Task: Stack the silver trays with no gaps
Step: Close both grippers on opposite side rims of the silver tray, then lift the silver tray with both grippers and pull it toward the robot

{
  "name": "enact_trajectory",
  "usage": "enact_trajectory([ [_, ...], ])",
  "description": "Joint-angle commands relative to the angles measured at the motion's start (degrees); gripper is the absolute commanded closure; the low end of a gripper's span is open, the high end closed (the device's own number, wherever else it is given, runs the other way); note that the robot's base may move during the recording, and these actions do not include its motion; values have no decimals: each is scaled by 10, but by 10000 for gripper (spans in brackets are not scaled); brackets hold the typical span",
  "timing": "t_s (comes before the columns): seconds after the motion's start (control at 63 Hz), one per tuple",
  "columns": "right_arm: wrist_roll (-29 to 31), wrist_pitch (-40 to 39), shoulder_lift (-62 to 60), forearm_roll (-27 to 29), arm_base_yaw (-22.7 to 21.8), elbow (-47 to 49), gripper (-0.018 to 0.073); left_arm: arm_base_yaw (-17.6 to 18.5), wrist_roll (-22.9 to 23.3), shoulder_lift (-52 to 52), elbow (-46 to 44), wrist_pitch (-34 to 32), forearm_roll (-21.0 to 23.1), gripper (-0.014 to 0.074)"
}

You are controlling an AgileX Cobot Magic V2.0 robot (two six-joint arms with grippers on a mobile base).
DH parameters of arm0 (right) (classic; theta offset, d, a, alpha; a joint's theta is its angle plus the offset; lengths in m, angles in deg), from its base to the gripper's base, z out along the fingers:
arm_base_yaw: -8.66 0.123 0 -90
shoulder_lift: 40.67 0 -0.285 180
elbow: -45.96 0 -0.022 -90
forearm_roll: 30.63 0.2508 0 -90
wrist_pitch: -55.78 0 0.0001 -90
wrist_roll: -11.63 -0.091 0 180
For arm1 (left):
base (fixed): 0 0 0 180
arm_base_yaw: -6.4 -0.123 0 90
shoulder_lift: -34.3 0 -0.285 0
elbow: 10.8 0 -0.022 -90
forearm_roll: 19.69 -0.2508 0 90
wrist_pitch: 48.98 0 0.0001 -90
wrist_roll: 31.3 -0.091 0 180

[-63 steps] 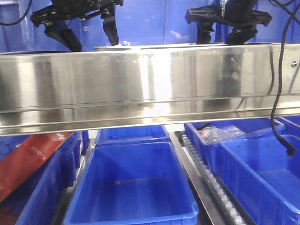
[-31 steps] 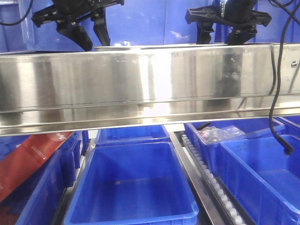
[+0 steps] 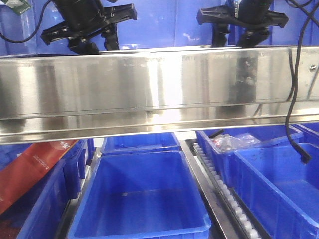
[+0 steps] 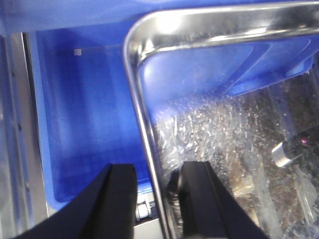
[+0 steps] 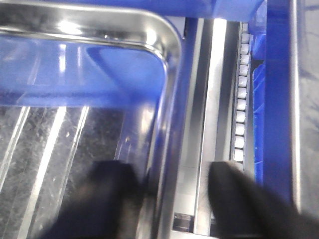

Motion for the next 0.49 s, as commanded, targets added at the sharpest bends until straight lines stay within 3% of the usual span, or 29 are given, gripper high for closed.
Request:
enact_trajectory([
  [0.0, 5, 2, 2, -5, 0, 4, 592, 4, 3, 2, -1, 9, 1, 617],
  [0.048, 5, 2, 2, -5, 0, 4, 663, 4, 3, 2, -1, 9, 1, 620],
  [0.111, 5, 2, 2, -5, 0, 4, 629, 4, 3, 2, -1, 10, 1, 612],
  [0.476, 5, 8, -17, -5, 0, 9, 629, 4, 3, -10, -19, 42, -3, 615],
])
